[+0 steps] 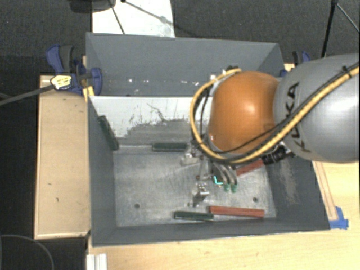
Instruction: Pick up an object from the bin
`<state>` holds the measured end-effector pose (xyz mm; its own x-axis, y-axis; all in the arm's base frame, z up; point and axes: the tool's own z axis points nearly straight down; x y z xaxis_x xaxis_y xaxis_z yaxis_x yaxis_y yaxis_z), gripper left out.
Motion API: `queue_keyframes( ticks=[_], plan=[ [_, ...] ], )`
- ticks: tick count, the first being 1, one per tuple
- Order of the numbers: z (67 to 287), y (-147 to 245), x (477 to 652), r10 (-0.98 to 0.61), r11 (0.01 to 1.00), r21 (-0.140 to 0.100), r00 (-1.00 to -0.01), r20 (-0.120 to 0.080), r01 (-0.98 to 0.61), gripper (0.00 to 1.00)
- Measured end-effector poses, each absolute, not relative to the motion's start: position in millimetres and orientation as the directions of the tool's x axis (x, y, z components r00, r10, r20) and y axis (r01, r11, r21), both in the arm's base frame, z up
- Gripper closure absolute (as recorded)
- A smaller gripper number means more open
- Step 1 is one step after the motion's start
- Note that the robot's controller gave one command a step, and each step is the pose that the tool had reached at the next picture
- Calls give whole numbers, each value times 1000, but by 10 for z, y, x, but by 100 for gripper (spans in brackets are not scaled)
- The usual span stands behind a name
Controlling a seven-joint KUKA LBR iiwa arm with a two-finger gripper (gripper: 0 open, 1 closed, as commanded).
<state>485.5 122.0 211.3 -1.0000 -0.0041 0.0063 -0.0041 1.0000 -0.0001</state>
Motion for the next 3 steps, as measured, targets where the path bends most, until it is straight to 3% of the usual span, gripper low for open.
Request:
queue_keyframes(
  ticks=[1,2,3],
  plan=[
    [2155,1213,4872,0,1000,1,-1000,-2,0,0],
    [1736,973,4884,-27,1000,3,-1000,-10,-27,0],
    [1482,764,4793,-44,999,0,-999,5,-44,0]
  ],
)
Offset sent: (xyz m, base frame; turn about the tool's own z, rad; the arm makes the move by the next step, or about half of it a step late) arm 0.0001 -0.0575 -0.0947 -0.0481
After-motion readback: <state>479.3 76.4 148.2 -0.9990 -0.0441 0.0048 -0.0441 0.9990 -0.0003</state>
